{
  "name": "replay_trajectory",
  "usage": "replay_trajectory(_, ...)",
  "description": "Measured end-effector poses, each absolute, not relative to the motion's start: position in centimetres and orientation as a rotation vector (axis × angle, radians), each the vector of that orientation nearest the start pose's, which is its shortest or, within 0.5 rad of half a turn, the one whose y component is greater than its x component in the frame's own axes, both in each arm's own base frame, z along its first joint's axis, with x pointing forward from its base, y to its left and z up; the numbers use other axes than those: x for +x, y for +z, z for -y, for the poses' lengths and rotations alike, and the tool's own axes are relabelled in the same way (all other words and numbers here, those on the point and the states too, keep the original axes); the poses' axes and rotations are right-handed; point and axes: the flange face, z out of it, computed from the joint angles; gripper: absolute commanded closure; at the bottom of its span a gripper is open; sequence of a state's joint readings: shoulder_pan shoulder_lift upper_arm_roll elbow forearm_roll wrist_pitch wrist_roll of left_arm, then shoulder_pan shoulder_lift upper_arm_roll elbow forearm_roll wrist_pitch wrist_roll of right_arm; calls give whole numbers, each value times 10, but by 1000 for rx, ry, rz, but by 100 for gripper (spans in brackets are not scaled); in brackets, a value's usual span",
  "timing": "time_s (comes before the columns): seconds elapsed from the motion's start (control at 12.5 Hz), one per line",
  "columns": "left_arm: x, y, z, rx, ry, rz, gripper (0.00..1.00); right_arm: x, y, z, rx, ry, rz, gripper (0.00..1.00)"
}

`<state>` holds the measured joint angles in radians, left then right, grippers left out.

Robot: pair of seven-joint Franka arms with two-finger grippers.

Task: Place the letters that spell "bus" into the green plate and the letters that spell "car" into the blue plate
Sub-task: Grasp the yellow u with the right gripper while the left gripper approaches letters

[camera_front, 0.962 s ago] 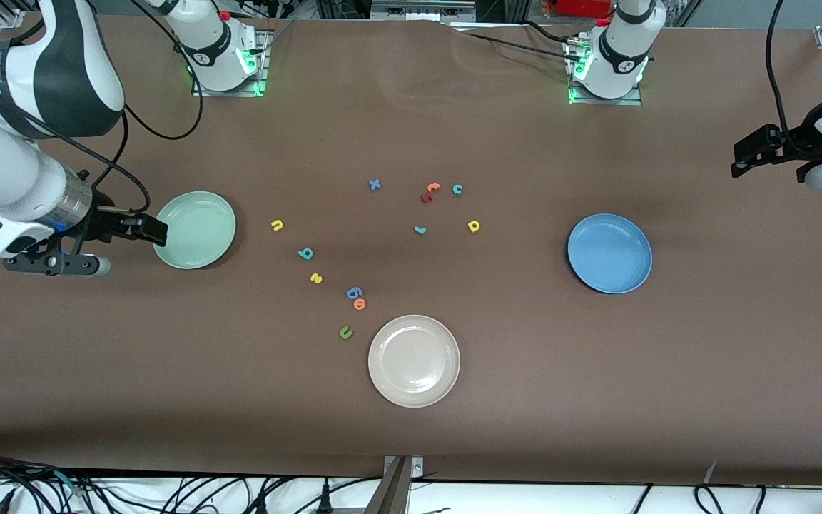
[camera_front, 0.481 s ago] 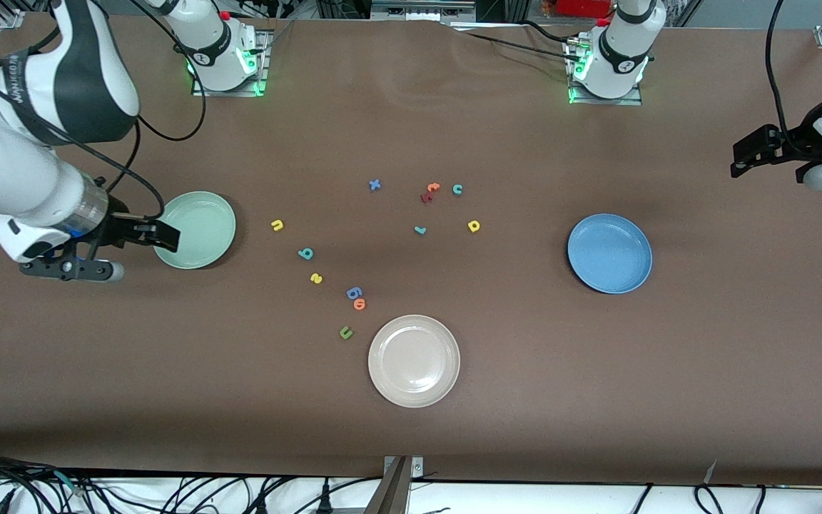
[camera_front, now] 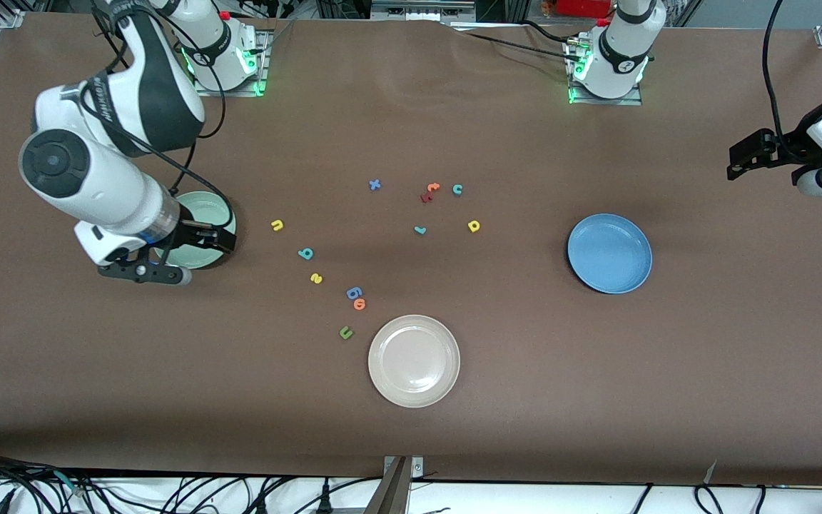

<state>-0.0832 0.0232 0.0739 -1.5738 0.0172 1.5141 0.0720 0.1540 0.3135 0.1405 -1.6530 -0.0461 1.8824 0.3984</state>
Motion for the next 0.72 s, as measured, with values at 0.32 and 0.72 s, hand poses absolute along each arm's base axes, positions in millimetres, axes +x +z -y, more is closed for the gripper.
replay_trajectory(0.32,555,605,4,-3120,133,-126,0,595,371,-193,-3175,186,-110,1)
replay_trajectory(0.72,566,575,5,-3113,229,-127,0,558,310,-205,-3182,272,-64,1)
